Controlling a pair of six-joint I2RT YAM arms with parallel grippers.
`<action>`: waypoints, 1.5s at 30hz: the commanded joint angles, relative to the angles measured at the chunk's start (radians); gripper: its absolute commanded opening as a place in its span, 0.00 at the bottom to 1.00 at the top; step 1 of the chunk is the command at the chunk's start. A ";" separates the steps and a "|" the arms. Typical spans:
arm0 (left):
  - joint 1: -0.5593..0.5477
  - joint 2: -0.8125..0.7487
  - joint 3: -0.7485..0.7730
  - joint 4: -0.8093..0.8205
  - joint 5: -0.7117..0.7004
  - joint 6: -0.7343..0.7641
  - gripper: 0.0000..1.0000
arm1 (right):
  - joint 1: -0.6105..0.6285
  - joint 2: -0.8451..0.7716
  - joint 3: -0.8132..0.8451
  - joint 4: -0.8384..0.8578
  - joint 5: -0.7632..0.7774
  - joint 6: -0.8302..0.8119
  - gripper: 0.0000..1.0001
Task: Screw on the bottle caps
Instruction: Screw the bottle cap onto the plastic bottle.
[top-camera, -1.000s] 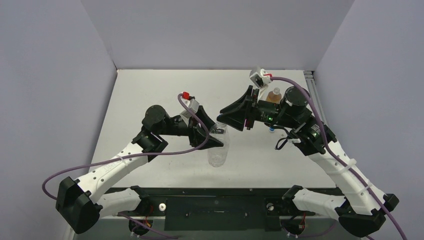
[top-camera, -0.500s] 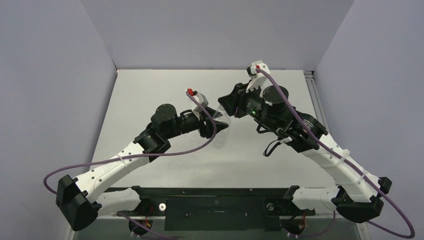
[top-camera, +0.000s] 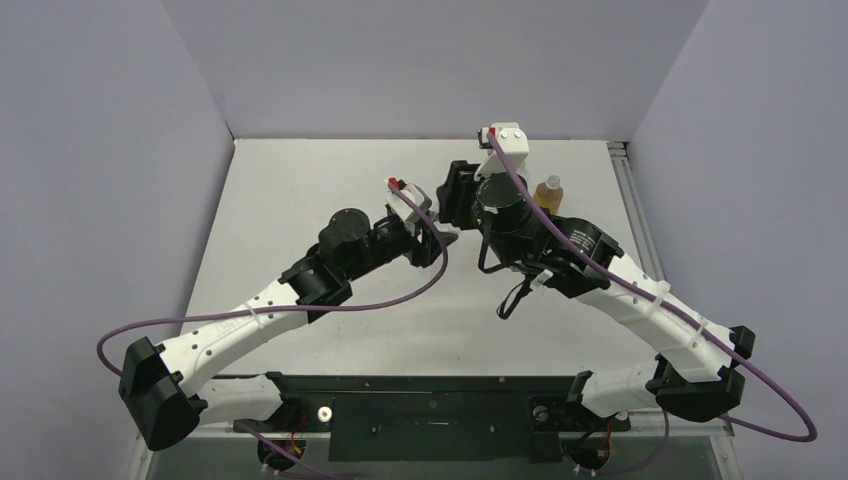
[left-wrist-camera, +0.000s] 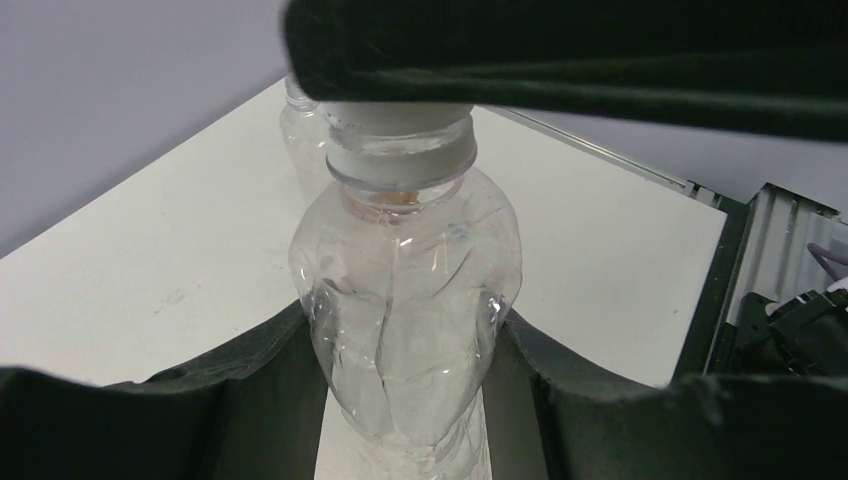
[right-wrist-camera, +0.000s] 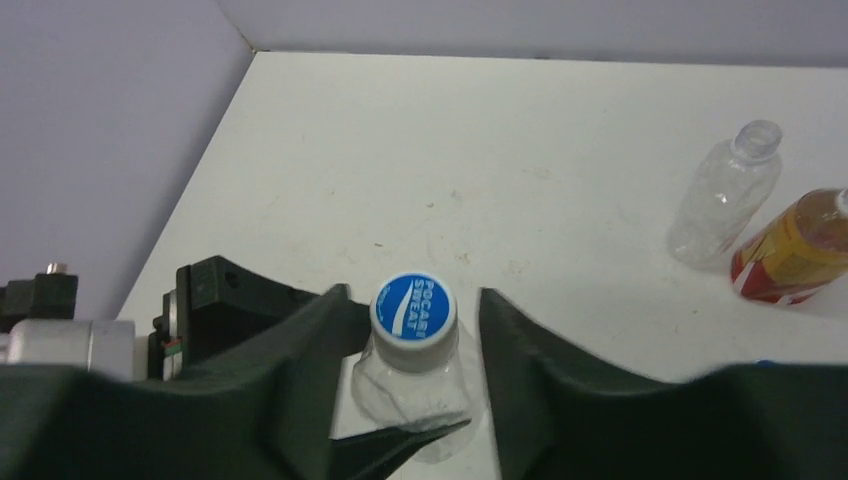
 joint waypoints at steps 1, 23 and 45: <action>0.019 -0.015 0.047 0.017 -0.057 0.013 0.00 | 0.025 -0.036 0.040 -0.050 0.001 -0.013 0.60; 0.134 -0.080 -0.011 0.070 0.831 -0.204 0.00 | -0.331 -0.326 -0.204 0.220 -1.050 -0.176 0.84; 0.137 -0.058 -0.026 0.230 0.943 -0.351 0.00 | -0.399 -0.315 -0.362 0.497 -1.378 -0.020 0.60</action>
